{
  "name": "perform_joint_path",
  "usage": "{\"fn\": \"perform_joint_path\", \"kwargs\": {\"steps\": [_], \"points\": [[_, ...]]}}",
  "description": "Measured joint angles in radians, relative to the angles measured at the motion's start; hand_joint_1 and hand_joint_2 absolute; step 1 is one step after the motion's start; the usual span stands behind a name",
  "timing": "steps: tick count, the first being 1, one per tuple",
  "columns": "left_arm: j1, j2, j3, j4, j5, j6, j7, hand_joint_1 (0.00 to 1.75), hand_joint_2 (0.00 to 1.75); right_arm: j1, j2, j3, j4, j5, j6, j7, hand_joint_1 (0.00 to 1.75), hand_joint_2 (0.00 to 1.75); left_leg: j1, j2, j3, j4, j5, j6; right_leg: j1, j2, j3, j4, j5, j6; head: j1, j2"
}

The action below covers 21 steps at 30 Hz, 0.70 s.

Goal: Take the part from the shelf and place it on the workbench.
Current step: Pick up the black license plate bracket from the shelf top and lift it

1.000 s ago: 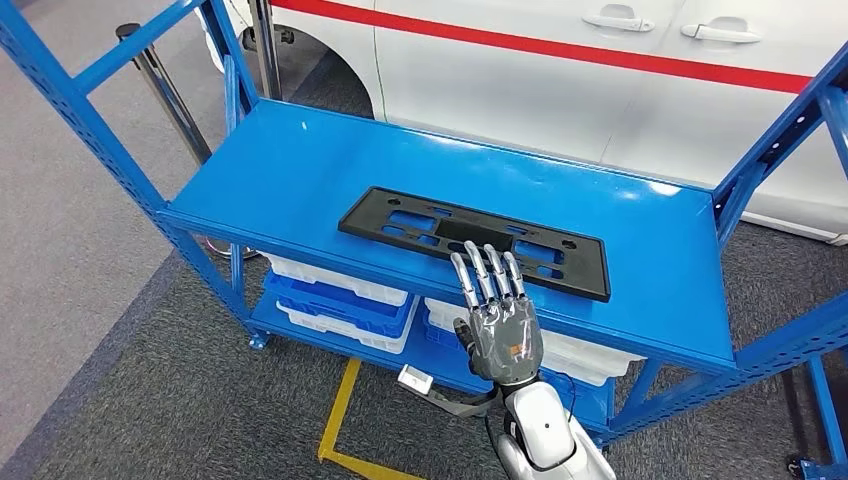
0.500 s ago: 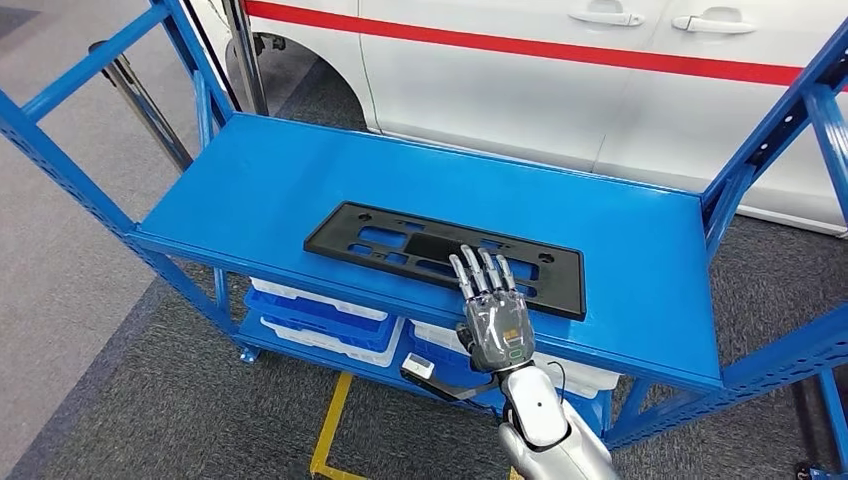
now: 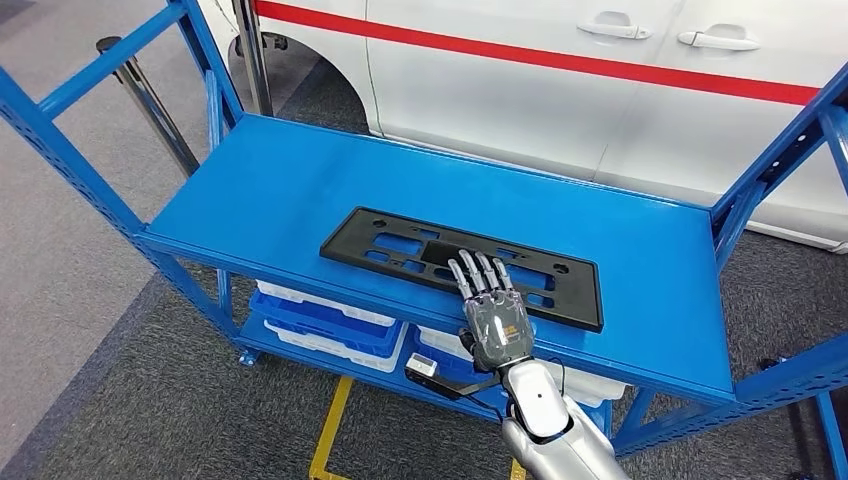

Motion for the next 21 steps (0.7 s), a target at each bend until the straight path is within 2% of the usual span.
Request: {"fn": "perform_joint_path", "kwargs": {"steps": [2, 3, 4, 7, 9, 10, 12, 13, 14, 15, 16, 18, 19, 20, 21], "points": [[0.001, -0.001, 0.001, 0.0, 0.0, 0.0, -0.001, 0.0, 0.0, -0.008, -0.004, 0.005, 0.008, -0.02, 0.019, -0.001, 0.0, 1.75, 0.003, -0.001, 0.001, 0.01, -0.009, -0.008, -0.007, -0.001, 0.057, -0.123, 0.068, 0.005, 0.0, 0.0], [0.0, -0.001, 0.002, 0.0, 0.0, 0.0, -0.002, 0.0, 0.0, -0.013, -0.005, 0.008, 0.011, -0.027, 0.027, -0.002, 0.0, 1.75, 0.002, -0.002, -0.001, 0.019, -0.014, -0.014, -0.007, 0.0, 0.086, -0.183, 0.09, 0.004, 0.0, 0.0], [-0.001, -0.001, 0.002, 0.0, 0.0, 0.0, -0.002, 0.0, 0.0, -0.018, -0.006, 0.011, 0.014, -0.033, 0.033, -0.002, 0.0, 1.75, 0.001, -0.002, -0.004, 0.025, -0.018, -0.02, -0.006, 0.0, 0.103, -0.221, 0.099, 0.001, 0.0, 0.0], [-0.002, -0.001, 0.003, 0.0, 0.0, 0.0, -0.003, 0.0, 0.0, -0.023, -0.007, 0.021, 0.022, -0.04, 0.039, -0.005, 0.0, 1.75, 0.002, -0.003, -0.007, 0.027, -0.021, -0.038, 0.0, 0.001, 0.11, -0.239, 0.098, -0.016, -0.001, 0.0], [-0.002, -0.001, 0.003, 0.0, 0.0, 0.0, -0.003, 0.0, 0.0, -0.024, -0.007, 0.025, 0.026, -0.041, 0.039, -0.006, 0.0, 1.75, 0.005, -0.002, -0.017, 0.051, -0.041, -0.048, -0.002, 0.0, 0.113, -0.245, 0.102, -0.029, -0.001, 0.0], [-0.002, -0.001, 0.004, 0.0, 0.0, 0.0, -0.003, 0.0, 0.0, -0.025, -0.007, 0.026, 0.028, -0.041, 0.039, -0.007, 0.0, 1.75, 0.006, -0.002, -0.034, 0.089, -0.065, -0.052, -0.004, -0.002, 0.114, -0.248, 0.103, -0.035, -0.001, 0.0], [-0.001, -0.001, 0.004, 0.0, 0.0, 0.0, -0.003, 0.0, 0.0, -0.026, -0.007, 0.029, 0.033, -0.045, 0.042, -0.007, 0.0, 1.75, 0.007, -0.002, -0.091, 0.211, -0.127, -0.058, -0.003, -0.004, 0.113, -0.249, 0.104, -0.04, -0.001, 0.0], [-0.001, -0.002, 0.004, 0.0, 0.0, 0.0, -0.003, 0.0, 0.0, -0.026, -0.008, 0.03, 0.035, -0.048, 0.046, -0.007, 0.0, 1.75, 0.008, -0.002, -0.117, 0.267, -0.147, -0.06, -0.002, -0.005, 0.113, -0.248, 0.103, -0.041, -0.001, 0.0], [0.0, -0.002, 0.005, 0.0, 0.0, 0.0, -0.003, 0.0, 0.0, -0.027, -0.008, 0.032, 0.038, -0.052, 0.052, -0.008, 0.0, 1.75, 0.009, -0.002, -0.131, 0.296, -0.149, -0.062, -0.002, -0.006, 0.113, -0.248, 0.103, -0.041, -0.001, 0.0], [0.001, -0.002, 0.005, 0.0, 0.0, 0.0, -0.003, 0.0, 0.0, -0.029, -0.008, 0.034, 0.041, -0.056, 0.056, -0.008, 0.0, 1.75, 0.009, -0.002, -0.128, 0.288, -0.134, -0.063, -0.002, -0.006, 0.113, -0.248, 0.103, -0.041, -0.001, 0.0], [0.001, -0.002, 0.005, 0.0, 0.0, 0.0, -0.003, 0.0, 0.0, -0.031, -0.009, 0.035, 0.044, -0.059, 0.06, -0.008, 0.0, 1.75, 0.01, -0.001, -0.106, 0.244, -0.103, -0.062, -0.003, -0.005, 0.114, -0.247, 0.103, -0.04, -0.001, 0.0], [0.0, -0.001, 0.006, 0.0, 0.0, 0.0, -0.003, 0.0, 0.0, -0.038, -0.01, 0.039, 0.048, -0.067, 0.068, -0.008, 0.0, 1.75, 0.01, -0.001, -0.042, 0.111, -0.045, -0.058, -0.002, -0.004, 0.113, -0.244, 0.102, -0.035, -0.001, 0.0], [0.0, -0.001, 0.007, 0.0, 0.0, 0.0, -0.003, 0.0, 0.0, -0.043, -0.01, 0.041, 0.051, -0.073, 0.074, -0.009, 0.0, 1.75, 0.009, -0.002, -0.019, 0.064, -0.03, -0.053, 0.0, -0.003, 0.112, -0.242, 0.103, -0.029, -0.001, 0.0], [-0.001, -0.001, 0.007, 0.0, 0.0, 0.0, -0.003, 0.0, 0.0, -0.047, -0.01, 0.043, 0.054, -0.078, 0.081, -0.01, 0.0, 1.75, 0.007, -0.003, -0.009, 0.039, -0.026, -0.048, 0.001, -0.002, 0.111, -0.242, 0.104, -0.023, -0.001, 0.0], [-0.001, -0.001, 0.008, 0.0, 0.001, 0.0, -0.003, 0.0, 0.0, -0.051, -0.011, 0.044, 0.057, -0.084, 0.086, -0.011, 0.09, 1.75, 0.004, -0.003, -0.008, 0.034, -0.027, -0.043, 0.002, -0.001, 0.11, -0.244, 0.106, -0.016, 0.0, 0.0]]}}
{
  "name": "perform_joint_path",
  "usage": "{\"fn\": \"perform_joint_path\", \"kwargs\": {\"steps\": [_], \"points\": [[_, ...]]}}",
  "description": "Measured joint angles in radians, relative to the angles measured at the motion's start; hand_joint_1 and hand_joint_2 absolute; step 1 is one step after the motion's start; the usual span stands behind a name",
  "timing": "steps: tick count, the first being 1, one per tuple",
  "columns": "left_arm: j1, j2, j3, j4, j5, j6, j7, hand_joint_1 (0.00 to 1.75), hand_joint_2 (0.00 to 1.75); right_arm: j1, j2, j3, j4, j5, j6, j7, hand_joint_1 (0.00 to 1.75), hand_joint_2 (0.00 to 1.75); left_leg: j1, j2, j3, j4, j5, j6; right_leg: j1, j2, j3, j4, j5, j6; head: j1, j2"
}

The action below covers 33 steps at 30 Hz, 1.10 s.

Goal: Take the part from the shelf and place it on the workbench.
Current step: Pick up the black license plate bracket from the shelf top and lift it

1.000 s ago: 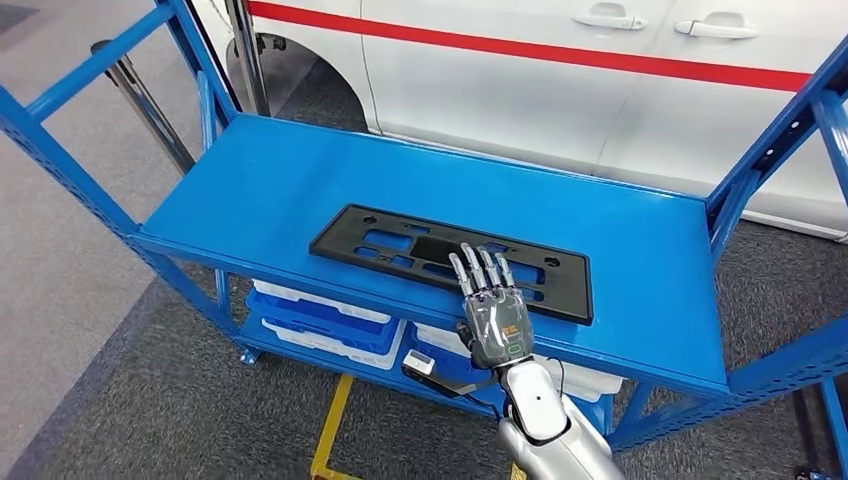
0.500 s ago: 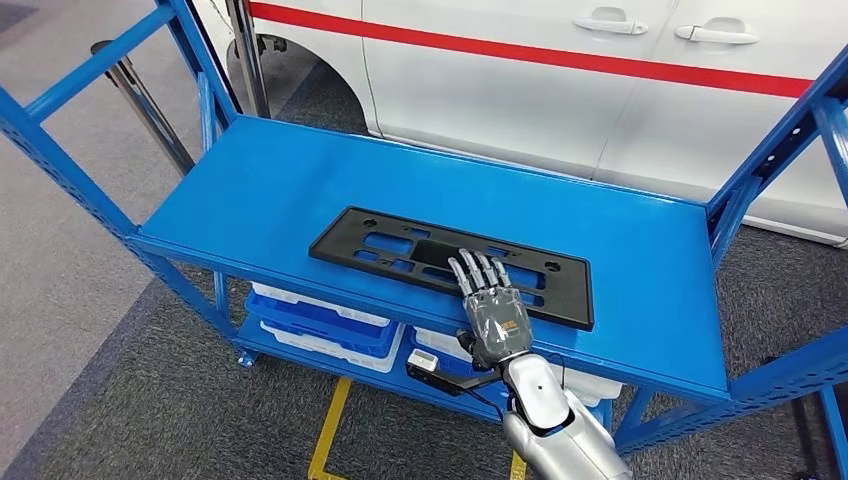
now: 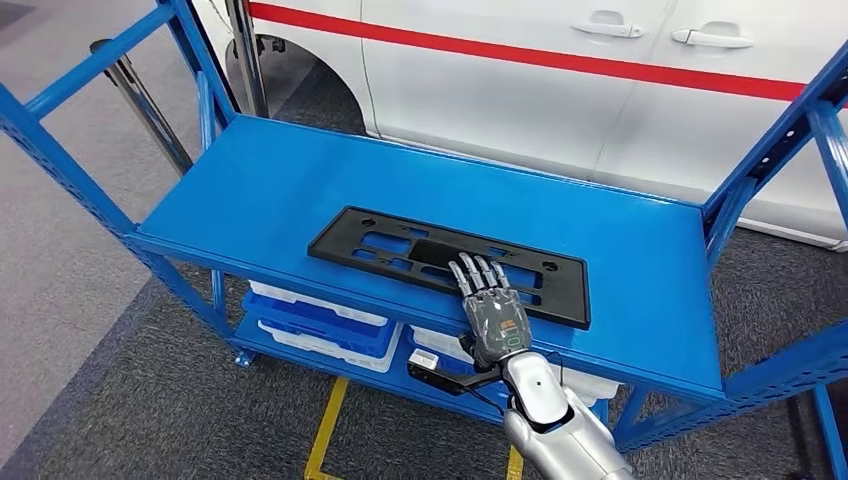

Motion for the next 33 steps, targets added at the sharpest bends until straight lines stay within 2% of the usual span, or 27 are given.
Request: {"fn": "perform_joint_path", "kwargs": {"steps": [2, 3, 4, 6, 7, 8, 9, 10, 12, 13, 15, 18, 20, 22, 23, 24, 25, 27, 28, 29, 31, 33], "points": [[0.0, 0.0, 0.001, 0.0, 0.001, 0.0, 0.0, 0.0, 0.0, -0.007, -0.001, 0.003, 0.006, -0.009, 0.007, -0.002, 0.78, 1.75, 0.001, 0.0, -0.001, -0.005, 0.008, 0.014, -0.002, 0.0, -0.001, -0.001, 0.001, 0.012, 0.0, 0.0], [0.0, 0.0, 0.001, 0.0, 0.001, 0.0, 0.0, 0.0, 0.0, -0.01, -0.001, 0.004, 0.009, -0.014, 0.009, -0.003, 1.18, 1.75, 0.003, 0.001, 0.0, -0.009, 0.012, 0.022, -0.003, 0.0, -0.006, 0.012, -0.009, 0.017, 0.0, 0.0], [0.0, 0.0, 0.001, 0.0, 0.001, 0.0, 0.0, 0.0, 0.0, -0.013, -0.002, 0.004, 0.012, -0.018, 0.012, -0.004, 1.5, 1.75, 0.005, 0.002, 0.001, -0.013, 0.016, 0.029, -0.003, 0.0, -0.02, 0.044, -0.03, 0.02, 0.0, 0.0], [0.0, 0.0, 0.001, 0.0, 0.002, 0.0, 0.0, 0.0, 0.0, -0.017, -0.004, 0.005, 0.019, -0.024, 0.018, -0.006, 1.64, 1.75, 0.003, 0.003, 0.0, -0.014, 0.018, 0.038, -0.004, 0.0, -0.073, 0.161, -0.093, 0.023, 0.001, 0.0], [0.0, 0.0, 0.002, 0.0, 0.002, 0.0, 0.0, 0.0, 0.0, -0.017, -0.005, 0.006, 0.023, -0.027, 0.021, -0.007, 1.67, 1.75, 0.002, 0.003, -0.001, -0.014, 0.017, 0.04, -0.004, 0.0, -0.102, 0.223, -0.118, 0.024, 0.0, 0.0], [0.0, 0.0, 0.002, 0.0, 0.002, 0.0, 0.0, 0.0, 0.0, -0.017, -0.006, 0.008, 0.027, -0.029, 0.023, -0.01, 1.68, 1.75, 0.001, 0.003, -0.001, -0.013, 0.017, 0.04, -0.004, 0.0, -0.121, 0.262, -0.126, 0.024, 0.0, 0.0], [0.0, 0.0, 0.002, 0.0, 0.002, 0.0, 0.0, 0.0, 0.0, -0.017, -0.007, 0.01, 0.031, -0.032, 0.024, -0.012, 1.67, 1.75, -0.001, 0.003, -0.001, -0.012, 0.016, 0.041, -0.003, 0.0, -0.123, 0.266, -0.116, 0.023, 0.0, 0.0], [0.0, 0.0, 0.002, 0.0, 0.002, 0.0, 0.0, 0.0, 0.0, -0.017, -0.007, 0.013, 0.034, -0.035, 0.026, -0.014, 1.68, 1.75, -0.001, 0.002, 0.001, -0.011, 0.015, 0.04, -0.002, 0.0, -0.106, 0.231, -0.089, 0.02, 0.0, 0.0], [0.0, -0.002, 0.003, 0.0, 0.002, 0.0, 0.0, 0.0, 0.0, -0.019, -0.007, 0.018, 0.037, -0.042, 0.029, -0.018, 1.69, 1.75, -0.003, 0.001, 0.003, -0.008, 0.012, 0.037, 0.002, 0.0, -0.041, 0.099, -0.027, 0.009, 0.0, 0.0], [0.0, -0.002, 0.003, 0.0, 0.002, 0.0, 0.0, 0.0, 0.0, -0.02, -0.007, 0.021, 0.039, -0.044, 0.029, -0.019, 1.69, 1.75, -0.005, 0.001, 0.003, -0.007, 0.01, 0.033, 0.005, 0.0, -0.015, 0.044, -0.01, 0.004, 0.0, 0.0], [-0.001, -0.004, 0.003, 0.0, 0.002, -0.001, 0.0, 0.0, 0.0, -0.026, -0.007, 0.027, 0.041, -0.045, 0.03, -0.021, 1.69, 1.75, -0.007, 0.0, 0.002, -0.006, 0.007, 0.023, 0.011, 0.0, 0.005, -0.001, -0.007, -0.003, 0.0, 0.0], [-0.001, -0.004, 0.004, 0.0, 0.003, -0.001, 0.0, 0.0, 0.0, -0.039, -0.007, 0.031, 0.043, -0.053, 0.036, -0.022, 1.7, 1.75, -0.006, 0.001, 0.001, 0.0, -0.001, 0.006, 0.007, -0.002, 0.011, -0.014, 0.001, -0.017, 0.0, 0.0], [0.0, -0.003, 0.006, 0.0, 0.004, -0.001, -0.001, 0.0, 0.0, -0.046, -0.007, 0.032, 0.045, -0.06, 0.04, -0.022, 1.72, 1.75, -0.003, 0.001, -0.027, 0.067, -0.045, -0.004, 0.001, -0.003, 0.017, -0.024, 0.008, -0.027, -0.002, 0.0], [0.0, -0.003, 0.008, 0.0, 0.007, -0.001, -0.003, 0.0, 0.0, -0.049, -0.007, 0.034, 0.048, -0.064, 0.042, -0.022, 1.74, 1.75, 0.0, 0.001, -0.084, 0.19, -0.107, -0.013, 0.001, -0.004, 0.015, -0.025, 0.009, -0.03, -0.003, 0.0], [0.001, -0.004, 0.009, 0.0, 0.007, -0.001, -0.004, 0.0, 0.0, -0.049, -0.007, 0.035, 0.049, -0.066, 0.042, -0.022, 1.73, 1.75, 0.003, 0.002, -0.107, 0.238, -0.123, -0.016, 0.001, -0.004, 0.015, -0.024, 0.008, -0.03, -0.003, 0.0], [0.002, -0.004, 0.01, 0.0, 0.008, -0.001, -0.005, 0.0, 0.0, -0.049, -0.007, 0.037, 0.051, -0.069, 0.042, -0.022, 1.73, 1.75, 0.005, 0.002, -0.115, 0.256, -0.121, -0.019, 0.001, -0.004, 0.014, -0.023, 0.008, -0.03, -0.003, 0.0], [0.003, -0.004, 0.011, 0.0, 0.008, -0.001, -0.006, 0.0, 0.0, -0.049, -0.007, 0.038, 0.052, -0.071, 0.042, -0.022, 1.73, 1.75, 0.007, 0.002, -0.105, 0.236, -0.1, -0.021, 0.001, -0.003, 0.014, -0.021, 0.007, -0.029, -0.003, 0.0], [0.003, -0.004, 0.014, 0.0, 0.009, -0.001, -0.008, 0.0, 0.0, -0.051, -0.007, 0.04, 0.053, -0.074, 0.042, -0.022, 1.75, 1.75, 0.012, 0.003, -0.043, 0.109, -0.035, -0.022, -0.001, -0.001, 0.015, -0.015, 0.004, -0.024, -0.003, 0.0], [0.002, -0.004, 0.015, 0.0, 0.009, 0.0, -0.009, 0.0, 0.0, -0.052, -0.007, 0.041, 0.053, -0.075, 0.042, -0.022, 1.75, 1.75, 0.011, 0.002, -0.015, 0.048, -0.013, -0.019, 0.0, 0.0, 0.014, -0.012, 0.002, -0.019, -0.003, 0.0], [0.001, -0.004, 0.016, 0.0, 0.009, 0.0, -0.011, 0.0, 0.0, -0.053, -0.007, 0.041, 0.053, -0.075, 0.042, -0.022, 1.75, 1.75, 0.01, 0.002, 0.005, 0.008, -0.001, -0.014, 0.002, 0.002, 0.014, -0.01, 0.001, -0.013, -0.003, 0.0], [0.001, -0.004, 0.018, 0.0, 0.009, 0.0, -0.014, 0.0, 0.0, -0.056, -0.008, 0.042, 0.053, -0.075, 0.042, -0.022, 1.71, 1.75, 0.004, 0.0, 0.012, -0.007, 0.001, 0.0, 0.004, 0.004, 0.014, -0.011, 0.003, 0.0, -0.002, 0.0], [0.001, -0.004, 0.018, 0.0, 0.009, 0.0, -0.015, 0.0, 0.0, -0.057, -0.009, 0.042, 0.053, -0.075, 0.042, -0.021, 0.88, 1.75, 0.004, 0.0, 0.014, -0.012, 0.007, 0.015, 0.002, 0.005, 0.014, -0.01, 0.003, 0.012, -0.002, 0.0]]}}
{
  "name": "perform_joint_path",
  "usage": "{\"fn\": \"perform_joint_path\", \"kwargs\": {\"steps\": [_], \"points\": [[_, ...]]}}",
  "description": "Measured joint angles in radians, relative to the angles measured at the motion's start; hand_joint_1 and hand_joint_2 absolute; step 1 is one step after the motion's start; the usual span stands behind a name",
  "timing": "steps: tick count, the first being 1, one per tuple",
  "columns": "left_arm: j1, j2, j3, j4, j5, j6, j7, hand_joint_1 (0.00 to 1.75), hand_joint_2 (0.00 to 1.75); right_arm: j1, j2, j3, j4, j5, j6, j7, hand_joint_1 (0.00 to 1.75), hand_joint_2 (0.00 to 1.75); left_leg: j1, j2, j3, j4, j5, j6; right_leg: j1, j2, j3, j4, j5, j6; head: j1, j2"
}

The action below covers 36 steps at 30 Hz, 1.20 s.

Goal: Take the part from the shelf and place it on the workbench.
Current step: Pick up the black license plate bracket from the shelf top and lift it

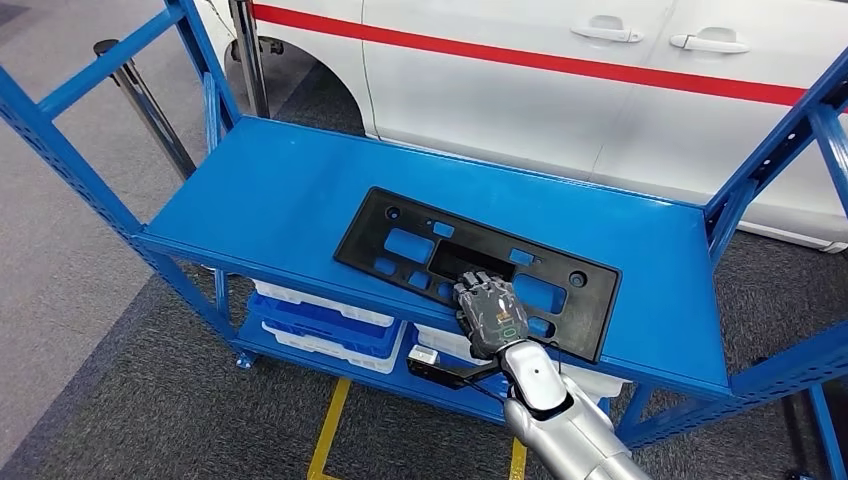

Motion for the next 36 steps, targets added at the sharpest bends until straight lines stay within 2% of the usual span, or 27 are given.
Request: {"fn": "perform_joint_path", "kwargs": {"steps": [2, 5, 6, 7, 8, 10, 12, 15, 16, 18, 20, 21, 22, 23, 25, 26, 27, 28, 31, 33, 35, 36], "points": [[0.0, 0.0, 0.0, 0.0, 0.0, 0.0, -0.001, 0.0, 0.0, 0.0, -0.001, 0.001, 0.001, -0.001, 0.0, 0.001, 0.04, 1.75, 0.002, 0.003, 0.001, -0.008, 0.008, 0.014, -0.002, -0.001, -0.019, 0.045, -0.033, 0.008, 0.0, 0.0], [0.0, 0.0, 0.0, 0.0, 0.0, -0.001, -0.002, 0.0, 0.0, 0.006, -0.004, 0.007, 0.005, 0.011, -0.02, 0.006, 0.0, 1.75, 0.0, 0.004, -0.005, -0.008, 0.011, 0.023, -0.002, -0.002, -0.105, 0.228, -0.123, 0.011, 0.001, 0.0], [0.0, 0.0, 0.001, 0.0, 0.0, -0.001, -0.003, 0.0, 0.0, 0.009, -0.004, 0.009, 0.006, 0.022, -0.037, 0.011, 0.0, 1.75, 0.0, 0.004, -0.006, -0.007, 0.011, 0.024, -0.002, -0.002, -0.125, 0.268, -0.132, 0.011, 0.001, 0.0], [0.0, 0.0, 0.001, 0.0, -0.001, -0.002, -0.003, 0.0, 0.0, 0.013, -0.005, 0.011, 0.006, 0.036, -0.059, 0.017, 0.0, 1.75, -0.001, 0.004, -0.006, -0.006, 0.011, 0.023, -0.002, -0.002, -0.126, 0.272, -0.121, 0.011, 0.001, 0.0], [0.001, 0.0, 0.001, 0.0, -0.001, -0.002, -0.003, 0.0, 0.0, 0.016, -0.005, 0.012, 0.004, 0.052, -0.081, 0.023, 0.0, 1.75, -0.001, 0.003, -0.006, -0.004, 0.009, 0.022, -0.002, -0.002, -0.108, 0.235, -0.092, 0.009, 0.001, 0.0], [0.001, -0.001, 0.001, 0.0, -0.003, -0.002, -0.004, 0.0, 0.0, 0.021, -0.006, 0.014, -0.003, 0.088, -0.127, 0.036, 0.0, 1.75, -0.003, 0.001, -0.007, 0.002, 0.004, 0.017, 0.0, -0.002, -0.043, 0.104, -0.031, 0.002, 0.001, 0.0], [0.0, -0.002, 0.001, 0.0, -0.006, -0.003, -0.005, 0.0, 0.0, 0.027, -0.006, 0.014, -0.018, 0.12, -0.167, 0.045, 0.0, 1.75, -0.006, 0.0, -0.009, 0.007, 0.0, 0.008, 0.003, -0.002, -0.005, 0.02, -0.01, -0.006, 0.0, 0.0], [-0.001, -0.002, 0.001, 0.0, -0.011, -0.003, -0.006, 0.0, 0.0, 0.04, -0.006, 0.014, -0.04, 0.152, -0.197, 0.05, 0.0, 1.75, -0.005, 0.0, -0.009, 0.007, -0.003, -0.01, 0.005, 0.0, -0.002, 0.005, -0.011, -0.02, 0.0, 0.0], [-0.002, -0.002, 0.001, 0.0, -0.011, -0.003, -0.006, 0.0, 0.0, 0.045, -0.006, 0.013, -0.048, 0.166, -0.208, 0.052, 0.0, 1.75, -0.004, 0.001, -0.013, 0.017, -0.012, -0.016, 0.003, -0.001, 0.0, 0.002, -0.009, -0.027, 0.0, 0.0], [-0.001, -0.002, 0.001, 0.0, -0.013, -0.004, -0.006, 0.0, 0.0, 0.052, -0.005, 0.011, -0.065, 0.193, -0.235, 0.055, 0.0, 1.75, -0.002, 0.001, -0.047, 0.095, -0.06, -0.024, 0.0, -0.002, 0.002, -0.003, -0.007, -0.037, -0.001, 0.0], [-0.001, -0.003, 0.001, 0.0, -0.014, -0.005, -0.006, 0.0, 0.0, 0.062, -0.004, 0.01, -0.078, 0.215, -0.256, 0.058, 0.0, 1.75, -0.001, 0.001, -0.108, 0.222, -0.118, -0.03, 0.001, -0.004, 0.002, -0.003, -0.008, -0.042, -0.001, 0.0], [-0.001, -0.003, 0.001, 0.0, -0.015, -0.005, -0.006, 0.0, 0.0, 0.07, -0.004, 0.008, -0.084, 0.227, -0.263, 0.06, 0.0, 1.75, -0.001, 0.001, -0.13, 0.265, -0.129, -0.032, 0.002, -0.005, 0.002, -0.002, -0.009, -0.043, -0.001, 0.0], [0.0, -0.004, 0.001, 0.0, -0.017, -0.006, -0.006, 0.0, 0.0, 0.079, -0.004, 0.004, -0.093, 0.244, -0.27, 0.061, 0.0, 1.75, -0.001, 0.001, -0.137, 0.275, -0.121, -0.033, 0.002, -0.005, 0.002, -0.002, -0.01, -0.043, -0.001, 0.0], [0.0, -0.004, 0.001, 0.0, -0.019, -0.006, -0.006, 0.0, 0.0, 0.09, -0.003, -0.003, -0.108, 0.265, -0.276, 0.061, 0.0, 1.75, 0.0, 0.002, -0.125, 0.247, -0.096, -0.032, 0.003, -0.005, 0.003, -0.002, -0.011, -0.042, -0.001, 0.0], [0.0, -0.004, 0.001, 0.0, -0.022, -0.006, -0.006, 0.0, 0.0, 0.113, 0.002, -0.022, -0.152, 0.306, -0.284, 0.055, 0.0, 1.75, -0.002, 0.001, -0.067, 0.12, -0.028, -0.024, 0.004, -0.003, 0.006, 0.0, -0.014, -0.039, -0.001, 0.0], [-0.001, -0.004, 0.001, 0.0, -0.023, -0.006, -0.007, 0.0, 0.0, 0.122, 0.005, -0.032, -0.176, 0.323, -0.287, 0.051, 0.0, 1.75, -0.003, 0.001, -0.039, 0.06, -0.006, -0.019, 0.005, -0.002, 0.006, 0.001, -0.015, -0.036, -0.001, 0.0], [-0.002, -0.004, 0.001, 0.0, -0.024, -0.006, -0.008, 0.0, 0.0, 0.131, 0.009, -0.042, -0.197, 0.333, -0.29, 0.047, 0.0, 1.75, -0.006, 0.001, -0.022, 0.023, 0.003, -0.015, 0.006, -0.002, 0.006, 0.002, -0.016, -0.032, -0.001, 0.0], [-0.003, -0.004, 0.001, 0.0, -0.025, -0.007, -0.008, 0.0, 0.0, 0.139, 0.011, -0.05, -0.214, 0.339, -0.291, 0.045, 0.0, 1.75, -0.008, 0.0, -0.016, 0.007, 0.002, -0.01, 0.007, -0.002, 0.005, 0.002, -0.016, -0.027, -0.001, 0.0], [-0.003, -0.005, 0.001, 0.0, -0.028, -0.008, -0.008, 0.0, 0.0, 0.155, 0.016, -0.07, -0.253, 0.343, -0.291, 0.043, 0.0, 1.75, -0.005, 0.0, -0.011, -0.004, 0.007, 0.005, 0.007, -0.004, 0.002, 0.009, -0.023, -0.011, 0.0, 0.0], [-0.003, -0.006, 0.001, 0.0, -0.028, -0.009, -0.008, 0.0, 0.0, 0.159, 0.018, -0.082, -0.269, 0.343, -0.291, 0.043, 0.0, 1.75, -0.001, 0.003, -0.005, -0.014, 0.013, 0.017, 0.006, -0.004, -0.026, 0.07, -0.062, -0.001, 0.0, 0.0], [-0.004, -0.006, 0.001, 0.0, -0.028, -0.009, -0.008, 0.0, 0.0, 0.165, 0.018, -0.092, -0.273, 0.343, -0.291, 0.044, 0.0, 1.75, -0.003, 0.004, -0.005, -0.014, 0.012, 0.023, 0.003, -0.004, -0.085, 0.194, -0.12, 0.004, 0.001, 0.0], [-0.005, -0.006, 0.001, 0.0, -0.028, -0.009, -0.008, 0.0, 0.0, 0.168, 0.018, -0.096, -0.272, 0.343, -0.291, 0.045, 0.0, 1.75, -0.004, 0.004, -0.005, -0.013, 0.011, 0.025, 0.002, -0.004, -0.112, 0.247, -0.136, 0.006, 0.001, 0.0]]}}
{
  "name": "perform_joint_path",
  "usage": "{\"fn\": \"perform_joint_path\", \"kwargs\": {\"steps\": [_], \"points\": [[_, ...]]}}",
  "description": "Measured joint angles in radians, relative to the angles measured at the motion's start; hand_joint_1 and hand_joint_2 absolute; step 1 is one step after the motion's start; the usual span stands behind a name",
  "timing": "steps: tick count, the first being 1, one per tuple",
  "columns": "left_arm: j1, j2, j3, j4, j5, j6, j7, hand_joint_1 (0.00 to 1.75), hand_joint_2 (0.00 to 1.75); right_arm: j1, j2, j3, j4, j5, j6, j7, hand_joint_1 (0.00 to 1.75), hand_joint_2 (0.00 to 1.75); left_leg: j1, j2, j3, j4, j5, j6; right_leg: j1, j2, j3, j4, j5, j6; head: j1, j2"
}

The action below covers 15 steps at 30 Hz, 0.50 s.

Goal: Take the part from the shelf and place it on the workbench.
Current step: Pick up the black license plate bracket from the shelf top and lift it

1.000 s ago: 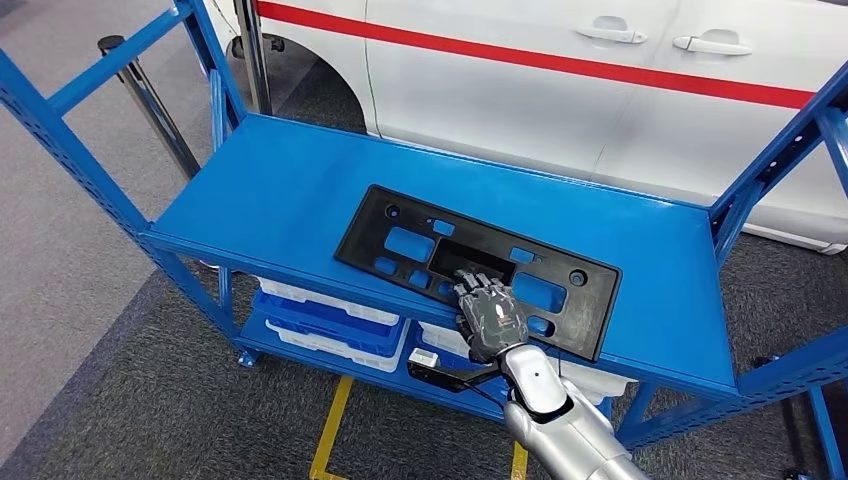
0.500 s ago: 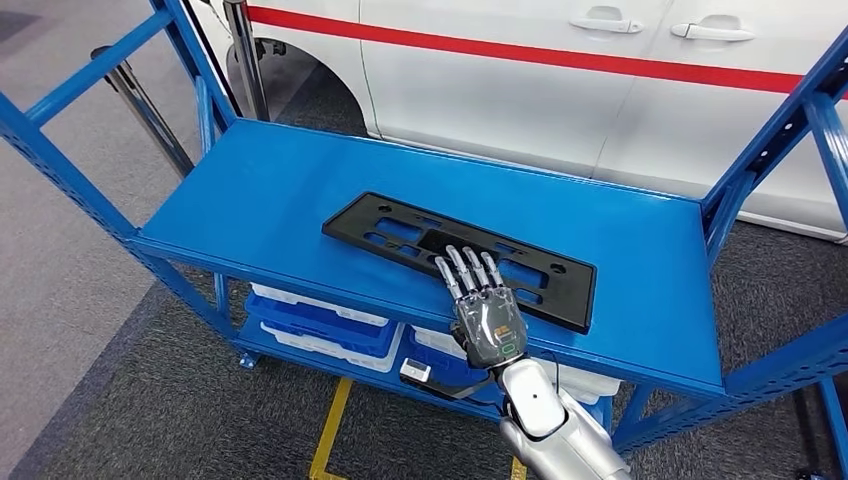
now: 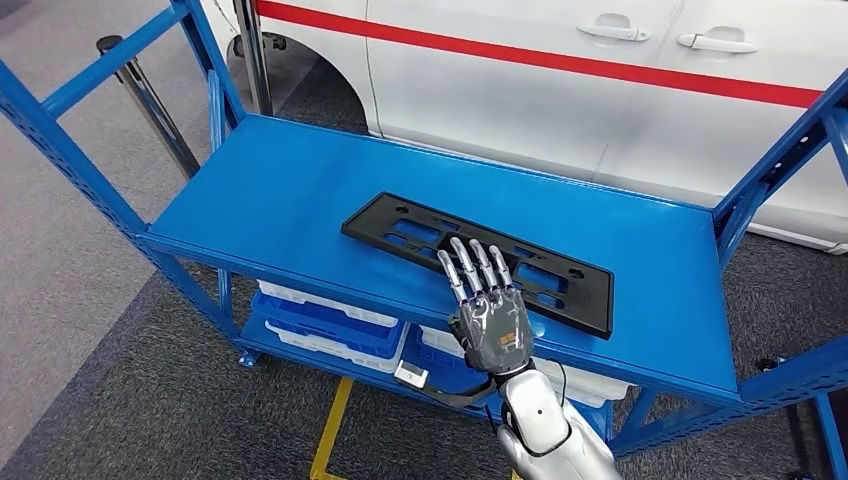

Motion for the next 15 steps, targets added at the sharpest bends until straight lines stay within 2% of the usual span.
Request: {"fn": "perform_joint_path", "kwargs": {"steps": [1, 2, 4, 5, 6, 7, 10, 11, 12, 14, 15], "points": [[0.0, 0.0, 0.0, 0.0, 0.0, 0.0, 0.0, 0.0, 0.0, 0.003, 0.0, -0.003, 0.003, 0.0, 0.0, 0.001, 0.0, 1.75, 0.0, 0.0, 0.0, 0.001, -0.001, 0.0, -0.001, 0.0, -0.014, 0.024, 0.001, 0.001, 0.0, 0.0], [0.0, 0.0, 0.0, 0.0, 0.0, 0.0, 0.0, 0.0, 0.0, 0.005, 0.0, -0.006, 0.006, 0.0, 0.0, 0.002, 0.0, 1.75, 0.0, -0.001, 0.001, 0.003, -0.003, 0.0, -0.003, 0.0, -0.008, 0.009, 0.022, 0.001, 0.0, 0.0], [0.0, -0.001, 0.0, 0.0, 0.0, 0.0, 0.002, 0.0, 0.0, 0.005, 0.0, -0.012, 0.01, 0.0, 0.0, 0.004, 0.0, 1.75, 0.0, -0.002, 0.002, 0.01, -0.008, -0.005, -0.004, 0.0, 0.047, -0.11, 0.088, -0.003, 0.0, 0.0], [0.0, -0.001, 0.0, 0.0, 0.0, -0.001, 0.003, 0.0, 0.0, 0.003, 0.0, -0.014, 0.013, -0.001, 0.001, 0.006, 0.0, 1.75, -0.002, -0.003, 0.0, 0.015, -0.012, -0.009, -0.003, 0.0, 0.076, -0.171, 0.11, -0.006, 0.0, 0.0], [-0.001, -0.002, 0.0, 0.0, 0.0, -0.002, 0.004, 0.0, 0.0, 0.001, 0.0, -0.015, 0.017, -0.001, 0.003, 0.01, 0.0, 1.75, -0.003, -0.003, -0.001, 0.018, -0.014, -0.014, -0.002, 0.0, 0.095, -0.212, 0.12, -0.009, 0.0, 0.0], [-0.001, -0.002, 0.0, 0.0, 0.0, -0.003, 0.005, 0.0, 0.0, -0.001, 0.0, -0.016, 0.024, -0.002, 0.006, 0.014, 0.0, 1.75, -0.005, -0.004, -0.002, 0.02, -0.016, -0.02, 0.001, 0.001, 0.104, -0.231, 0.12, -0.013, 0.0, 0.0], [-0.002, -0.002, 0.0, 0.0, -0.001, -0.003, 0.01, 0.0, 0.0, -0.005, 0.0, -0.016, 0.048, -0.006, 0.034, 0.028, 0.0, 1.75, -0.002, -0.003, -0.002, 0.022, -0.021, -0.038, 0.003, 0.002, 0.107, -0.237, 0.123, -0.03, -0.001, 0.0], [-0.003, -0.002, 0.0, 0.0, -0.002, -0.003, 0.013, 0.0, 0.0, -0.009, -0.001, -0.016, 0.058, -0.009, 0.05, 0.033, 0.0, 1.75, 0.0, -0.003, -0.009, 0.038, -0.034, -0.043, 0.002, 0.002, 0.108, -0.24, 0.125, -0.036, -0.001, 0.0], [-0.003, -0.002, 0.0, 0.0, -0.002, -0.003, 0.017, 0.0, 0.0, -0.014, -0.003, -0.016, 0.068, -0.014, 0.067, 0.038, 0.0, 1.75, 0.001, -0.003, -0.024, 0.074, -0.057, -0.048, 0.0, 0.001, 0.109, -0.244, 0.127, -0.041, -0.001, 0.0], [-0.002, -0.004, 0.0, 0.001, -0.003, -0.003, 0.025, 0.0, 0.0, -0.021, -0.01, -0.016, 0.091, -0.025, 0.098, 0.048, 0.0, 1.75, 0.002, -0.002, -0.08, 0.193, -0.117, -0.053, 0.0, -0.001, 0.109, -0.245, 0.127, -0.047, -0.002, 0.0], [-0.001, -0.005, 0.0, 0.001, -0.003, -0.003, 0.027, 0.0, 0.0, -0.023, -0.016, -0.016, 0.102, -0.031, 0.109, 0.051, 0.0, 1.75, 0.002, -0.002, -0.107, 0.249, -0.137, -0.054, 0.001, -0.002, 0.109, -0.244, 0.127, -0.047, -0.002, 0.0]]}}
